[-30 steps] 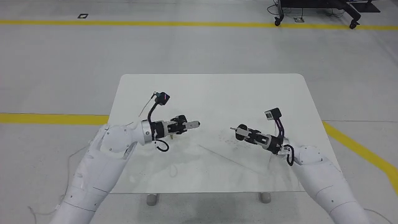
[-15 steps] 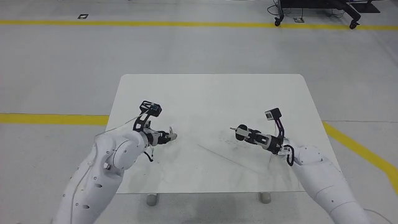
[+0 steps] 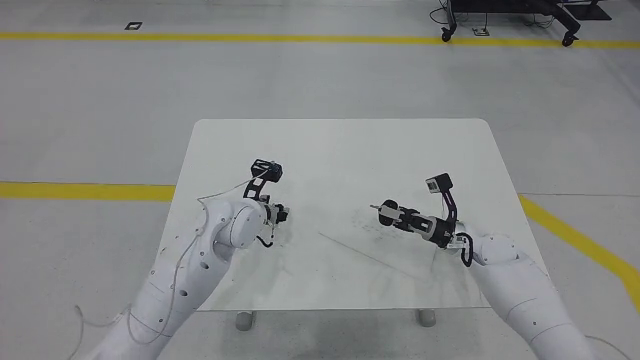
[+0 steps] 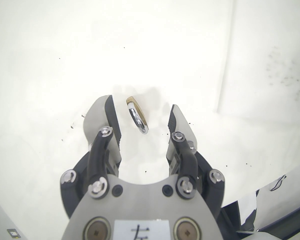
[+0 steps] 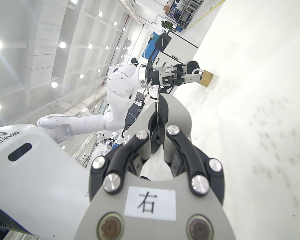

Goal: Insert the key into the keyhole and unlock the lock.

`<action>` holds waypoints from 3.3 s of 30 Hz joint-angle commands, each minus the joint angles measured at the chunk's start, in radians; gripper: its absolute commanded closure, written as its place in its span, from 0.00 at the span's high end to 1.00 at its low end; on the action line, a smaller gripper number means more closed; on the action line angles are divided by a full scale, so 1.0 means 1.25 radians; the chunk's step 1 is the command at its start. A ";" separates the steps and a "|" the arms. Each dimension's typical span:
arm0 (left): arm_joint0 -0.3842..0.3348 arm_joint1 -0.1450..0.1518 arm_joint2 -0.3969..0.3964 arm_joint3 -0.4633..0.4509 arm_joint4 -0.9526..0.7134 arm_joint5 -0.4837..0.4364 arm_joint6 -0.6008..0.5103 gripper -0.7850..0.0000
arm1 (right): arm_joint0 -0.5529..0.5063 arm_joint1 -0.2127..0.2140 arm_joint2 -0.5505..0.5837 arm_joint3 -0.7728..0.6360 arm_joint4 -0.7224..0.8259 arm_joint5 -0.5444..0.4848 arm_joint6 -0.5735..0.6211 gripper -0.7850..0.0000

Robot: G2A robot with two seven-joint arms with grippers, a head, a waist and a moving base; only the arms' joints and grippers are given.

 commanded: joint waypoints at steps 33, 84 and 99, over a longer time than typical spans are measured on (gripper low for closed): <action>0.104 -0.014 -0.163 0.039 -0.441 -0.180 0.234 0.00 | 0.000 0.000 0.000 0.000 0.000 0.000 0.000 0.00; -0.069 -0.072 -0.109 0.485 -1.207 -0.428 -0.238 0.00 | 0.252 -0.164 -0.275 0.169 0.112 0.038 -0.063 0.00; -0.090 -0.073 -0.115 0.530 -1.217 -0.381 -0.184 0.00 | 0.236 -0.165 -0.248 0.158 0.188 0.013 0.013 0.00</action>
